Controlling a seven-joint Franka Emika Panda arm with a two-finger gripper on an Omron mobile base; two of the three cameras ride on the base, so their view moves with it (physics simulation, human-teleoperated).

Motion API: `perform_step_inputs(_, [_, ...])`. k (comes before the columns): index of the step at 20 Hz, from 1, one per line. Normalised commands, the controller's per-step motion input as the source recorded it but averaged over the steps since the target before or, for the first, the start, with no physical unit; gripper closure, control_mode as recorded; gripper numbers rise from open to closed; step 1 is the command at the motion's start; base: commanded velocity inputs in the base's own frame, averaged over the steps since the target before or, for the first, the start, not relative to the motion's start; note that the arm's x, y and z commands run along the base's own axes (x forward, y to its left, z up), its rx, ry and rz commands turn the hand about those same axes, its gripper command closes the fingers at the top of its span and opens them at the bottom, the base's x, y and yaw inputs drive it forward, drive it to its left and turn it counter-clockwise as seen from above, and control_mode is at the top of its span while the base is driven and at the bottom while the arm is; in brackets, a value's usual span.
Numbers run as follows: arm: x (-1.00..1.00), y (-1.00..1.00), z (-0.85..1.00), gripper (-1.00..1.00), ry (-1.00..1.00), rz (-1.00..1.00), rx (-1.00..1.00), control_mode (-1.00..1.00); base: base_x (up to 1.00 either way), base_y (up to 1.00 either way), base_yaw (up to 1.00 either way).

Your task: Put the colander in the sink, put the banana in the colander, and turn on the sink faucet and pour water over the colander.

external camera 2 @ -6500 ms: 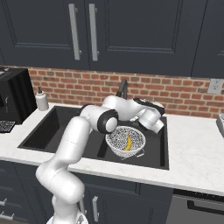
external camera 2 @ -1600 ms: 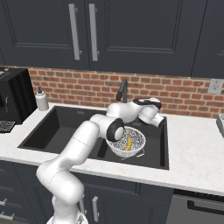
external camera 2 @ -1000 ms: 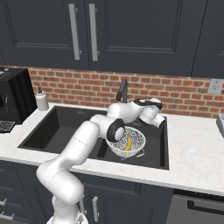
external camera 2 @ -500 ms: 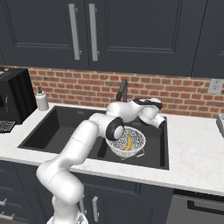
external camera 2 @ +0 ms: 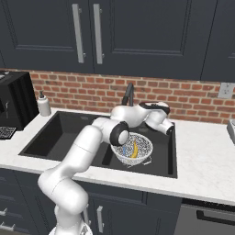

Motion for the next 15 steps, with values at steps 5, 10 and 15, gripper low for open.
perform_step_inputs(5, [-0.01,-0.39,-0.03,1.00,0.04,-0.03,0.00,-1.00,0.00,0.00,0.00])
perform_step_inputs(10, [-0.02,-0.36,-0.03,1.00,0.03,-0.02,0.00,-1.00,0.00,0.00,0.00])
perform_step_inputs(15, [-0.17,-0.18,0.00,1.00,0.00,-0.01,0.00,-1.00,0.00,0.00,0.00])
